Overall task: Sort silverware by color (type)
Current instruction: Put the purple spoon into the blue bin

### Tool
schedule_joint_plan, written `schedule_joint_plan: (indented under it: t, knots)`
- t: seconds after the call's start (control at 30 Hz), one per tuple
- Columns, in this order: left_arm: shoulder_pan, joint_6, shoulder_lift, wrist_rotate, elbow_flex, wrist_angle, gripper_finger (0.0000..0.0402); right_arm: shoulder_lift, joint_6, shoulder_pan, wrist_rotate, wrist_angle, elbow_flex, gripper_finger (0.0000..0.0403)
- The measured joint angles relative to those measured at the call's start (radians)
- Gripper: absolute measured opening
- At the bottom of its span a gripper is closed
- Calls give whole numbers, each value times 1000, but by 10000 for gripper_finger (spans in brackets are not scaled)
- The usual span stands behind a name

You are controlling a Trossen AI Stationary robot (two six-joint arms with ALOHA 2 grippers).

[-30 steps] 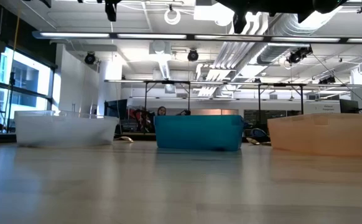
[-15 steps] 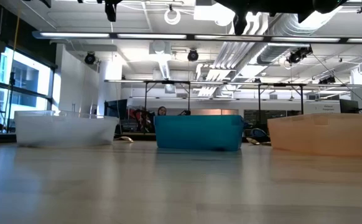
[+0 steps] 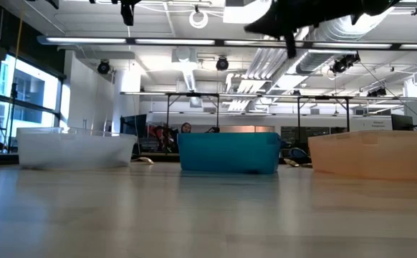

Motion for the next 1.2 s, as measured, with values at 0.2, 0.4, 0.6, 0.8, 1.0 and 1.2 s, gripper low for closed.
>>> schedule_joint_plan:
  t: [0.2,0.4,0.6,0.8,1.0,1.2]
  knots:
    - [0,0,0,0,0,0,0,0,377,0,449,-287,1,0]
    - [0,-1,0,0,0,0,0,0,752,0,602,-550,1,0]
    - [0,-27,0,1,0,0,0,0,736,0,571,-589,1,0]
    - [0,-44,0,-1,0,0,0,12,810,-77,495,-645,1,0]
    - [0,-44,0,-27,0,0,0,90,872,-293,362,-785,1,0]
    - [0,-27,0,-28,0,-2,0,202,955,-451,324,-783,1,0]
